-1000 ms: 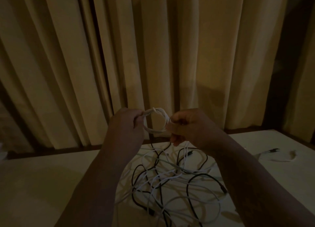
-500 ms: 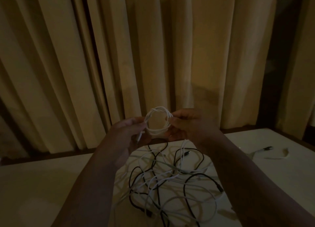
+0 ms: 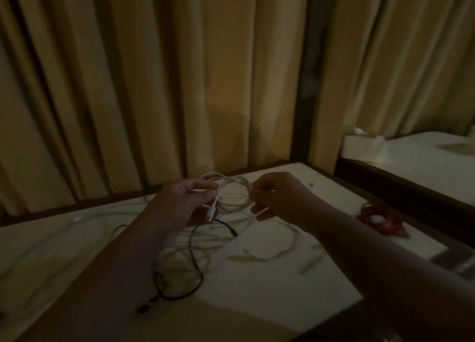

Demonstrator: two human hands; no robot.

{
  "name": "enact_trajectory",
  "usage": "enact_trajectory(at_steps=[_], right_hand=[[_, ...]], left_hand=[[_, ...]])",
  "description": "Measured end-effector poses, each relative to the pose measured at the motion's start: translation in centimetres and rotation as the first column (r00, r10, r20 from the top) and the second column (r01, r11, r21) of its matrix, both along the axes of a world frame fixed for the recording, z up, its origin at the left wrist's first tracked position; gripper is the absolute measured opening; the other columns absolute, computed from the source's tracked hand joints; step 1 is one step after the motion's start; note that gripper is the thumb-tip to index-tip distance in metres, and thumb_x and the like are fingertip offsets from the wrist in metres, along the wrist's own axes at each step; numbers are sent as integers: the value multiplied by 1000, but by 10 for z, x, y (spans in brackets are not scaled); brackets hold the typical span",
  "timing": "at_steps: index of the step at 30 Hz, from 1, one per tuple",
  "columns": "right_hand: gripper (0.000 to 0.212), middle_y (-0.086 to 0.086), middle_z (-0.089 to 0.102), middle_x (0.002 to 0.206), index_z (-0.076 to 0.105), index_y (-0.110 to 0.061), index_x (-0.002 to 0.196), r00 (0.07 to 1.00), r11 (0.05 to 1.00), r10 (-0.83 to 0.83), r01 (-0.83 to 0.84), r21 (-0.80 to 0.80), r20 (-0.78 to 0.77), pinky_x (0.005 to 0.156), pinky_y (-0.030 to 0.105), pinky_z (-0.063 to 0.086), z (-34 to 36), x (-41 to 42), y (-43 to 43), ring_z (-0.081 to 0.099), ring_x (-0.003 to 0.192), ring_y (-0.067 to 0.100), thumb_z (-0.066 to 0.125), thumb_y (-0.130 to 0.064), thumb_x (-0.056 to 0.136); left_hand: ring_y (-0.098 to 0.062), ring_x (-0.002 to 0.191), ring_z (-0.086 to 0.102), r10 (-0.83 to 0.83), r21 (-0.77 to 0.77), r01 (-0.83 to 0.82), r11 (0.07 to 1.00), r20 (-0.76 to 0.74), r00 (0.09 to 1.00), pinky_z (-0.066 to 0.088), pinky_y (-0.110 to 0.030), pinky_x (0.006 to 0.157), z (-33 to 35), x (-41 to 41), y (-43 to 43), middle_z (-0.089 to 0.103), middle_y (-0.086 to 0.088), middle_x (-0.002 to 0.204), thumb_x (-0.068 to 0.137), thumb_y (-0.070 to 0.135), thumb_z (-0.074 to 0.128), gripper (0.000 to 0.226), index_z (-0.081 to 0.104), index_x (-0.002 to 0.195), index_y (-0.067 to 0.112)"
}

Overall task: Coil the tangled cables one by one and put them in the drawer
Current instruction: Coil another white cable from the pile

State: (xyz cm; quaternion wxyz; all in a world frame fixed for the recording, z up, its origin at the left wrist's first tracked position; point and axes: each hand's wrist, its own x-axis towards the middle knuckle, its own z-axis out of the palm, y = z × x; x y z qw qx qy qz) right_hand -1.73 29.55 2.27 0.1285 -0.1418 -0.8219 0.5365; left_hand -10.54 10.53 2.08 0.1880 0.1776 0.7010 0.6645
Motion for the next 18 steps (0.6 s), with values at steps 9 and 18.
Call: enact_trajectory(at_steps=[9, 18], right_hand=[[10, 5, 74, 89, 74, -15, 95, 968, 930, -225, 180, 322, 109, 62, 24, 59, 4, 69, 124, 73, 81, 18, 70, -23, 94], [13, 2, 70, 90, 76, -10, 98, 891, 853, -405, 288, 435, 206, 72, 28, 54, -34, 42, 238, 64, 79, 15, 68, -15, 89]], left_hand=[[-24, 75, 70, -40, -3, 40, 999, -18, 999, 60, -40, 71, -35, 61, 140, 76, -15, 89, 94, 12, 66, 8, 72, 98, 16], [-32, 111, 64, -173, -351, 81, 933, -238, 956, 50, -33, 88, -52, 55, 263, 71, -15, 119, 100, 6, 51, 27, 72, 115, 4]])
